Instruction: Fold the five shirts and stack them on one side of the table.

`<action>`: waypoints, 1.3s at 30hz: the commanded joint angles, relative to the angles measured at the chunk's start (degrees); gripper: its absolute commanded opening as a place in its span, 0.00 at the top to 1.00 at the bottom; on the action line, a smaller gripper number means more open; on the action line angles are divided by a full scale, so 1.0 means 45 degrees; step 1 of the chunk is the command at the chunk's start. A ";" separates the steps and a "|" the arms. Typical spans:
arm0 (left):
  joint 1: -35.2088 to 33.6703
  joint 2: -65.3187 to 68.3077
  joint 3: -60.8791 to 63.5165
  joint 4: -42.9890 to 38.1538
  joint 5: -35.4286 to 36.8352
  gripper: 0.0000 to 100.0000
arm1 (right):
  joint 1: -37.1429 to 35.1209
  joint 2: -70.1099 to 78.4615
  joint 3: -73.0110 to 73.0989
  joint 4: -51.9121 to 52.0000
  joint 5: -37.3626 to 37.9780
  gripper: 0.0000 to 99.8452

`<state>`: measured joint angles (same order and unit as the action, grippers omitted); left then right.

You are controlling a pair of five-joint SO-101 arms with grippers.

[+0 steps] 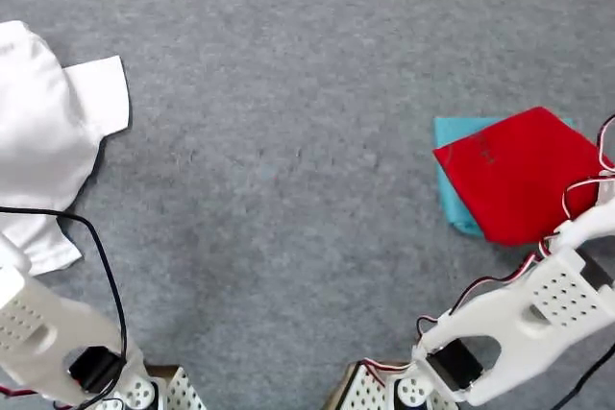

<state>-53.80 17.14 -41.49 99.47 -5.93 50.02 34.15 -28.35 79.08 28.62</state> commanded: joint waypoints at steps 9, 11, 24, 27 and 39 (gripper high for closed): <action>0.0703 -0.0322 -0.0195 0.0098 -0.0098 0.98 | -0.1612 -0.2549 -0.2647 0.2989 -0.0137 0.88; 0.1348 -0.0694 -0.0039 0.0313 -0.0098 0.95 | -0.1670 -0.2569 -0.2940 0.3126 -0.0078 0.80; 0.9241 -0.4757 0.2129 0.0293 0.1641 0.77 | 0.0498 -0.2569 -0.3116 0.3028 -0.0059 0.76; 1.2171 -0.4952 0.2227 -0.0156 0.3438 0.77 | 0.1221 -0.2471 -0.3018 0.3028 -0.0137 0.78; 1.8969 0.0400 0.0410 -0.5294 0.6857 0.77 | 0.3683 0.0166 -0.2921 0.2481 -0.0137 0.80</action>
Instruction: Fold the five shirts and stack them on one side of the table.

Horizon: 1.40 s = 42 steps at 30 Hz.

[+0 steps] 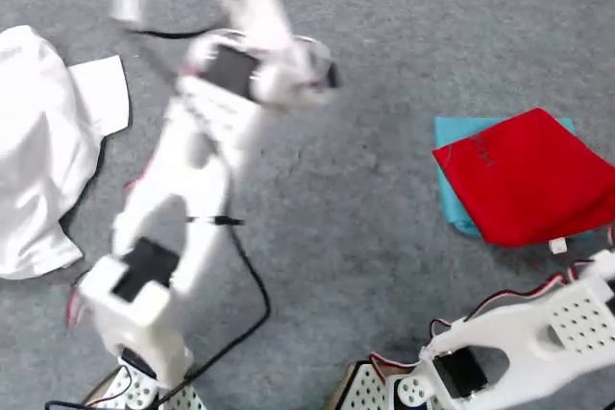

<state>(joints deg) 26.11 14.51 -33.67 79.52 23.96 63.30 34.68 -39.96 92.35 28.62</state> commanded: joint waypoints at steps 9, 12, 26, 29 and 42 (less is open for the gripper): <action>0.3575 0.6672 -0.6584 -0.2012 0.0215 0.77 | 0.1788 0.0635 -0.0322 -0.0586 -0.0137 0.80; 0.3770 0.8156 -0.8303 -0.1993 0.0606 0.77 | 0.1690 0.0850 -0.0264 -0.0547 -0.0137 0.80; 0.3868 1.0422 -1.0315 -0.1973 0.3731 0.82 | 0.0440 0.1651 -0.0303 -0.0449 -0.0860 0.80; 0.4103 1.0422 -1.0315 -0.1993 0.4142 0.82 | 0.0303 0.1768 -0.0303 -0.0469 -0.0860 0.80; 0.4454 1.1751 -1.0315 -0.3556 0.4161 0.82 | 0.0635 0.1866 -0.0322 -0.0469 -0.0762 0.80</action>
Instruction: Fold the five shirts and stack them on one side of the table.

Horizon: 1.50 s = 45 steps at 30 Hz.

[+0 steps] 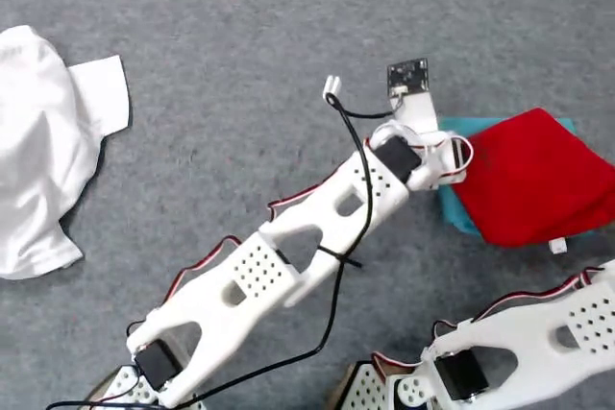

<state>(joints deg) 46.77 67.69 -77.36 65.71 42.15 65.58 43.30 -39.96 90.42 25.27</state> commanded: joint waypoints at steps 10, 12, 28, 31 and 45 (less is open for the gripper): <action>-0.0430 0.0303 -0.0606 -0.1797 0.0137 0.83 | 0.0088 -0.0049 -0.0322 -0.0078 -0.0039 0.80; -0.0352 0.0303 -0.0606 -0.1797 0.0137 0.83 | 0.0088 -0.0049 -0.0264 -0.0332 -0.0098 0.80; 0.0274 0.0322 -0.0059 -0.1875 0.0176 0.87 | 0.0088 -0.0049 -0.0303 -0.0488 -0.0059 0.80; 0.0293 0.0322 0.0469 -0.2383 0.0176 0.87 | 0.0088 -0.0049 -0.0303 -0.0488 -0.0059 0.80; -0.0176 0.0322 0.0723 -0.3770 0.0176 0.98 | 0.0107 -0.0029 -0.0225 -0.0821 -0.0039 0.80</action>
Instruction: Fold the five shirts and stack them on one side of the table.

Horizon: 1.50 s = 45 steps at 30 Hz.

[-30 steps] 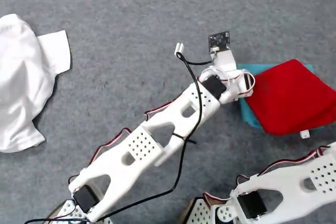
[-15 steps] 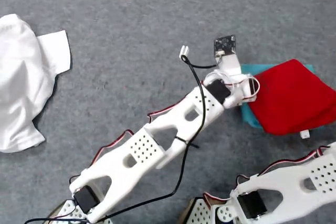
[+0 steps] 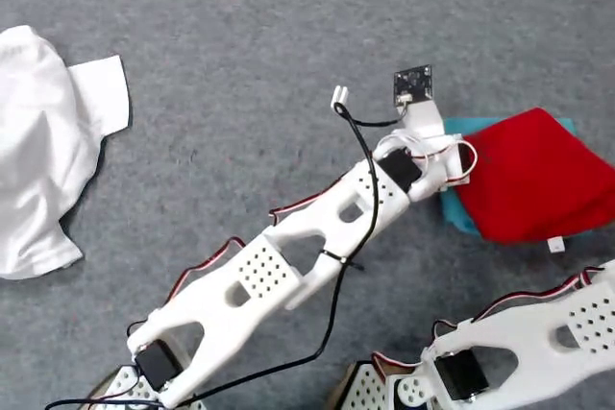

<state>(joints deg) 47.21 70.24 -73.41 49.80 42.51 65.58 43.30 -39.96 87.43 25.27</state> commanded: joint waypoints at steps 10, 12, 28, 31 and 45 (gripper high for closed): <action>-0.0352 -0.0244 -0.0098 -0.1250 0.0039 0.98 | 0.0049 -0.0029 -0.0225 -0.0098 -0.0039 0.80; -0.0410 -0.0225 -0.0078 -0.1973 0.0020 0.98 | 0.0029 -0.0029 -0.0225 -0.0078 -0.0039 0.80; -0.1407 0.0440 -0.0176 -0.3985 -0.0918 0.98 | 0.0010 -0.0029 -0.0225 -0.0078 -0.0020 0.80; -0.1328 0.0459 -0.0195 -0.3966 -0.0918 0.98 | 0.0010 -0.0029 -0.0225 -0.0078 -0.0020 0.80; -0.0821 0.0420 -0.3341 0.1250 -0.0918 0.84 | -0.0303 -0.0127 -0.0361 0.0332 -0.0020 0.80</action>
<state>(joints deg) 43.08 73.85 -80.53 48.92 38.73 65.58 43.30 -39.96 87.43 25.27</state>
